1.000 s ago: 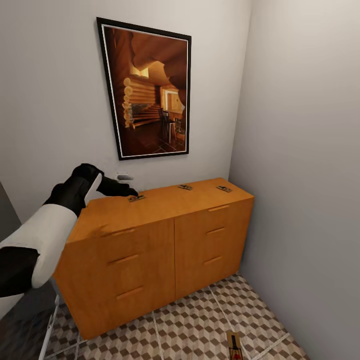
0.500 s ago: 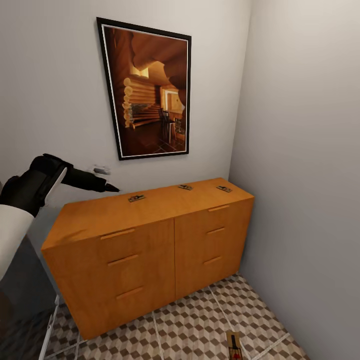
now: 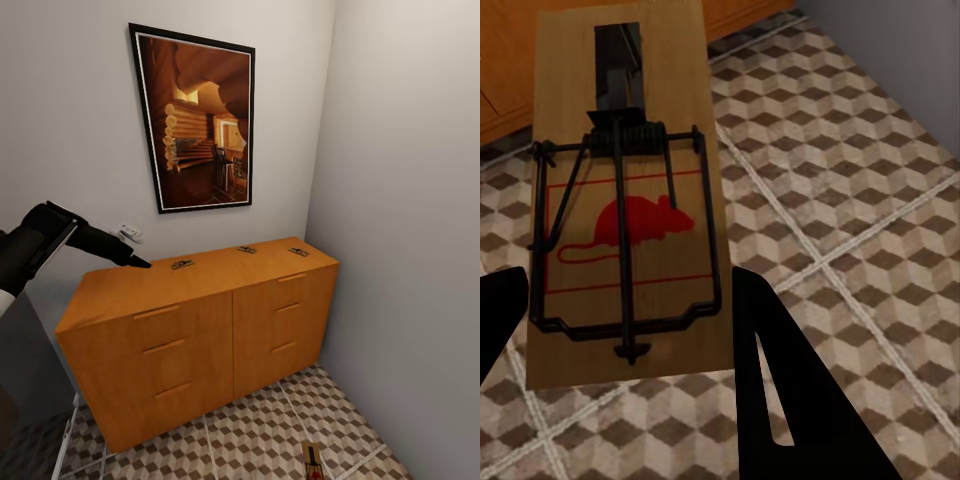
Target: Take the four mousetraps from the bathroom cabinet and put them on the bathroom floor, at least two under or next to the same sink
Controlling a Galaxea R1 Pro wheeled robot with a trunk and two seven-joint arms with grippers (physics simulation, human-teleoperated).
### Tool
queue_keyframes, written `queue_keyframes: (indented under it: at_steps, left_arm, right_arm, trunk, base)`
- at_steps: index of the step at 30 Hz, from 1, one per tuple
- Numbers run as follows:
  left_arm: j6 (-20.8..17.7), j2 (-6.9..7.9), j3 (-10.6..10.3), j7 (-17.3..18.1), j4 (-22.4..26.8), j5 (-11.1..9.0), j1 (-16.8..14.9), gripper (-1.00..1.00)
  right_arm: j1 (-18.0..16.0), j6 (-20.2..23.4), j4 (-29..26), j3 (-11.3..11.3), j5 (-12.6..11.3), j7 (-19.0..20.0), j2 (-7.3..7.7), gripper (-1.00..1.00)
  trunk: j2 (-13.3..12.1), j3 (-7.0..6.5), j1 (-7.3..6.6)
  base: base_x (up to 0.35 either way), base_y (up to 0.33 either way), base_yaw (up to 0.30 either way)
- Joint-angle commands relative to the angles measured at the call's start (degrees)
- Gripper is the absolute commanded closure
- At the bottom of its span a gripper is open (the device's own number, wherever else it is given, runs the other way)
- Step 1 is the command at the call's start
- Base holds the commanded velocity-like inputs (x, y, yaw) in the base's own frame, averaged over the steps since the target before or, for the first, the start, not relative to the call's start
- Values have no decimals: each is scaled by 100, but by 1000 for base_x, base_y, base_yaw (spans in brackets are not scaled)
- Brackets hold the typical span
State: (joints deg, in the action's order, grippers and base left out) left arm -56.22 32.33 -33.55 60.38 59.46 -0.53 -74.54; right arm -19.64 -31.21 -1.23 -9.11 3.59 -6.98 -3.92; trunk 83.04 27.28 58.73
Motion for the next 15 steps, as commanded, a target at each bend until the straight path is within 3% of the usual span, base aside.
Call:
queue_keyframes:
  at_steps: [1, 7, 15]
  left_arm:
    - [-38, 7, -17, 15, 17, -3, -8, -100]
    - [-38, 17, -39, 24, 156, -7, -8, -100]
    - [-43, 17, -29, 26, 187, -1, -8, -100]
  right_arm:
    - [-4, -16, 3, -29, 27, -31, -3, 100]
    - [-4, -24, 1, -29, 28, -31, -2, 100]
    - [-4, -18, 1, -29, 26, -31, -3, 100]
  trunk:
    - [4, 7, 0]
    - [4, 7, 0]
    - [4, 0, 0]
  base:
    - [0, 0, 0]
    - [0, 0, -86]
    - [0, 0, -242]
